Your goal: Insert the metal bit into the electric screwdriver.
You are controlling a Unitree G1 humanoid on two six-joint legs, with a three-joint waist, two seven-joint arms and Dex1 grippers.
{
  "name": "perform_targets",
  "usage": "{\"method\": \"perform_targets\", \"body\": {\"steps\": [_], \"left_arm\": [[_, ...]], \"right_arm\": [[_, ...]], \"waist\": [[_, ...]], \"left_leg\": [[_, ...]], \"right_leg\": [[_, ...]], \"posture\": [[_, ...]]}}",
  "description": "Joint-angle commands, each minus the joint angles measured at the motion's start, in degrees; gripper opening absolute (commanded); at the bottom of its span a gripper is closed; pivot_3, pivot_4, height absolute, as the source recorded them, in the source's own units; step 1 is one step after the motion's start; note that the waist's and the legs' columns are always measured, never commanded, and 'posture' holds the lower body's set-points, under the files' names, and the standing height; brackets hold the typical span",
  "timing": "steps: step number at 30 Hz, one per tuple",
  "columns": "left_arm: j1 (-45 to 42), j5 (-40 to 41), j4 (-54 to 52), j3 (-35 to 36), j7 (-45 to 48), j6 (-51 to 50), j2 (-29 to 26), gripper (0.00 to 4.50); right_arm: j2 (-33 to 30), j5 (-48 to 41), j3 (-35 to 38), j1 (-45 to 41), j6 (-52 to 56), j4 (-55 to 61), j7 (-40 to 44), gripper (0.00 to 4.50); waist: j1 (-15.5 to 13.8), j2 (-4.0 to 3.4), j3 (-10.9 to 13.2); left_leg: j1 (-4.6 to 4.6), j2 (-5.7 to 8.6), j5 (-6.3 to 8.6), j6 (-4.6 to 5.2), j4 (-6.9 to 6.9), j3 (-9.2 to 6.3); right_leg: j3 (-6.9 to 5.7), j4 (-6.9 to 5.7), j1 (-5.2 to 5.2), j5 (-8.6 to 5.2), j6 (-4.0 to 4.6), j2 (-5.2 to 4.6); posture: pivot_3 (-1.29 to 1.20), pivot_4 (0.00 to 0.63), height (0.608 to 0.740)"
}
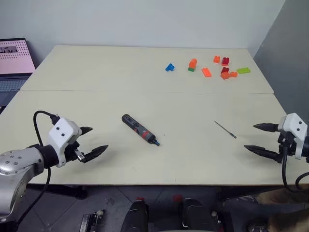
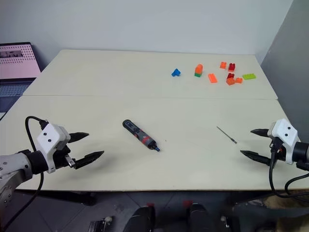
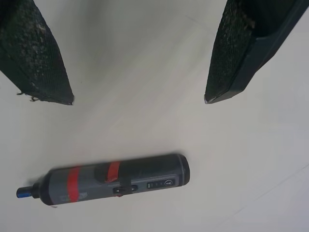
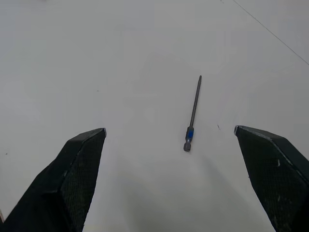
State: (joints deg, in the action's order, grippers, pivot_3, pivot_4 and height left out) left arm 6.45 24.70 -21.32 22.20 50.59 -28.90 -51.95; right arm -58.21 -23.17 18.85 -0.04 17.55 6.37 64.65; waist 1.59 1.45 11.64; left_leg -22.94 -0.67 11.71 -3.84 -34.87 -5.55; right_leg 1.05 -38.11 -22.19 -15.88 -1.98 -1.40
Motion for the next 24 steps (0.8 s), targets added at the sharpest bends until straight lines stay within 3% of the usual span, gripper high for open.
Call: {"method": "perform_targets", "body": {"steps": [1,12,20,24], "left_arm": [[-0.46,0.51,-0.23,1.64,0.29,1.24,0.09,4.5],[-3.05,-0.14,0.88,0.1,2.3,3.6,-1.17,4.5],[-10.07,-6.09,4.79,-8.1,8.3,12.09,-5.53,4.5],[-21.06,-7.45,4.21,-17.89,16.32,16.09,-6.86,4.5]], "right_arm": [[-0.23,0.2,1.48,-0.16,-1.06,0.31,-0.15,4.49],[0.48,0.18,1.17,0.22,-0.15,1.38,-1.22,4.49],[1.5,-0.58,1.11,1.4,0.51,4.88,-2.06,4.49],[0.17,-3.73,0.23,2.88,4.38,10.77,0.52,4.49]], "waist": [[0.0,0.0,0.0],[0.0,0.0,0.0],[-0.04,-0.02,0.0],[-0.4,-0.03,0.01]], "left_leg": [[0.0,0.0,0.0,0.0,0.0,0.0],[0.01,0.0,0.0,0.0,-0.01,0.01],[0.01,-0.01,0.0,0.0,-0.03,0.03],[0.0,-0.02,0.0,0.0,-0.03,0.03]], "right_leg": [[0.0,0.0,0.0,0.0,0.0,0.0],[0.0,-0.02,0.01,0.05,-0.06,0.01],[0.02,-0.02,0.01,0.07,-0.02,0.03],[0.02,-0.02,0.0,0.16,-0.17,0.06]], "posture": [[0.0,0.15,0.74],[0.0,0.15,0.74],[0.0,0.15,0.74],[0.0,0.15,0.74]]}}
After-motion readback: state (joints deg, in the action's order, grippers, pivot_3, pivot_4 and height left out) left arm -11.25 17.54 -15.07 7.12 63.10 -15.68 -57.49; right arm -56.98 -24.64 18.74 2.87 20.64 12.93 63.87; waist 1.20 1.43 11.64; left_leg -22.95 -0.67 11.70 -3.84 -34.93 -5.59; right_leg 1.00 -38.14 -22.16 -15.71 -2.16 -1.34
